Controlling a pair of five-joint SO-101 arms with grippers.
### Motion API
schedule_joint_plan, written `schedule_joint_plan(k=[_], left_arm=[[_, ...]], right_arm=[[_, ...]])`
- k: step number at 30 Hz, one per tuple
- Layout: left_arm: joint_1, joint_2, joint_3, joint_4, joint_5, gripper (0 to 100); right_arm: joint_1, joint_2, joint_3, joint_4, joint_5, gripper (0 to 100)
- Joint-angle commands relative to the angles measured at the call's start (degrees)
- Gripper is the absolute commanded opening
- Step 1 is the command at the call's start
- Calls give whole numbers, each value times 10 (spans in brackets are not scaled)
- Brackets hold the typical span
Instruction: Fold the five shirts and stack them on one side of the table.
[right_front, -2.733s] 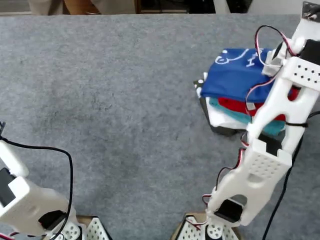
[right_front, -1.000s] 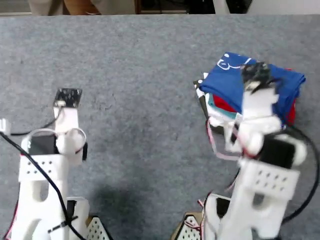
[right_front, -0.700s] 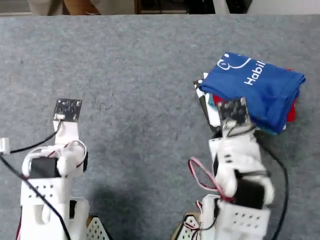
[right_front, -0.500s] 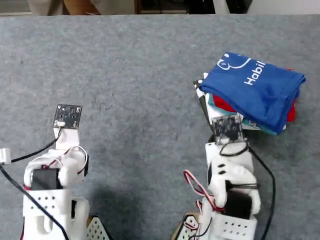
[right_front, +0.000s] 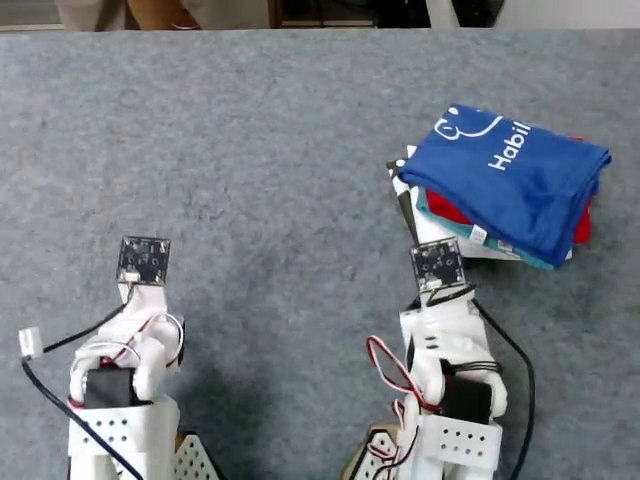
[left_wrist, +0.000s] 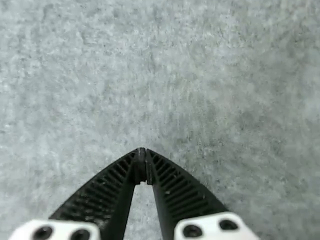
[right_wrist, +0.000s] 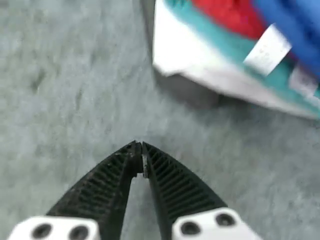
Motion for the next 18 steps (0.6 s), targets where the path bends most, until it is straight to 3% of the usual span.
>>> schedule_joint_plan(k=[1, 9, 18], left_arm=[[3, -50, 64, -6, 2, 18], [4, -109, 63, 63, 4, 18], [6, -107, 63, 61, 4, 18]], right_arm=[[-6, -60, 0, 66, -2, 3], [-6, -61, 0, 91, 1, 3], [-6, -61, 0, 91, 3, 3]])
